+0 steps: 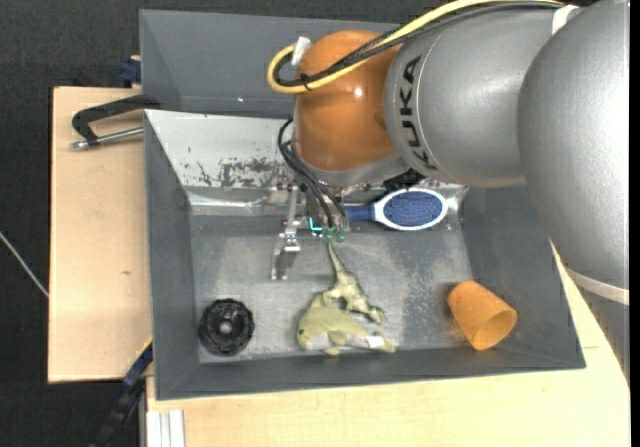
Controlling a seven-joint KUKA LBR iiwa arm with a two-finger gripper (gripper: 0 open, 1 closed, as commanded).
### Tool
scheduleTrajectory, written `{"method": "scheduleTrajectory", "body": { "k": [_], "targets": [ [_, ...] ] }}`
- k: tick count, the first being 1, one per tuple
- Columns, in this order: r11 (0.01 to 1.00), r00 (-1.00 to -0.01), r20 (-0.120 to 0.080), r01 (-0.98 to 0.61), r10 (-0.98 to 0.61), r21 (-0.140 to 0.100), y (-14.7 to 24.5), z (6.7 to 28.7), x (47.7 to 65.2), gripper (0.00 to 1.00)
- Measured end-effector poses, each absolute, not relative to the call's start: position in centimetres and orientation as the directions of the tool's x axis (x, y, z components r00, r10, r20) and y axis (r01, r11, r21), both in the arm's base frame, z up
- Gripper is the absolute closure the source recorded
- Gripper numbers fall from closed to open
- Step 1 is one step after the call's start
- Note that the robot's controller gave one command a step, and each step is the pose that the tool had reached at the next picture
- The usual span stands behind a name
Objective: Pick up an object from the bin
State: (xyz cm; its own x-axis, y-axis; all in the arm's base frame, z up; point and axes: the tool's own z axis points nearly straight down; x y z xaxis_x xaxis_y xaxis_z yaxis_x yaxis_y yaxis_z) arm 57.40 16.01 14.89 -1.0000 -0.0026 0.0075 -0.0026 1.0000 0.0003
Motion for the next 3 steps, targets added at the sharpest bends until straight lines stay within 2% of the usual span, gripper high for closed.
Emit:
{"method": "scheduleTrajectory", "body": {
  "k": [1,2,3],
  "targets": [
    [0.943,-0.943,-0.009,-0.332,-0.332,0.001,8.6,7.3,53.2,0.00],
    [0.876,-0.876,-0.010,-0.482,-0.482,-0.004,6.3,10.2,60.1,0.00],
    [0.974,-0.974,0.002,-0.228,-0.228,-0.001,-0.2,10.3,53.7,0.00]
  ]
}}
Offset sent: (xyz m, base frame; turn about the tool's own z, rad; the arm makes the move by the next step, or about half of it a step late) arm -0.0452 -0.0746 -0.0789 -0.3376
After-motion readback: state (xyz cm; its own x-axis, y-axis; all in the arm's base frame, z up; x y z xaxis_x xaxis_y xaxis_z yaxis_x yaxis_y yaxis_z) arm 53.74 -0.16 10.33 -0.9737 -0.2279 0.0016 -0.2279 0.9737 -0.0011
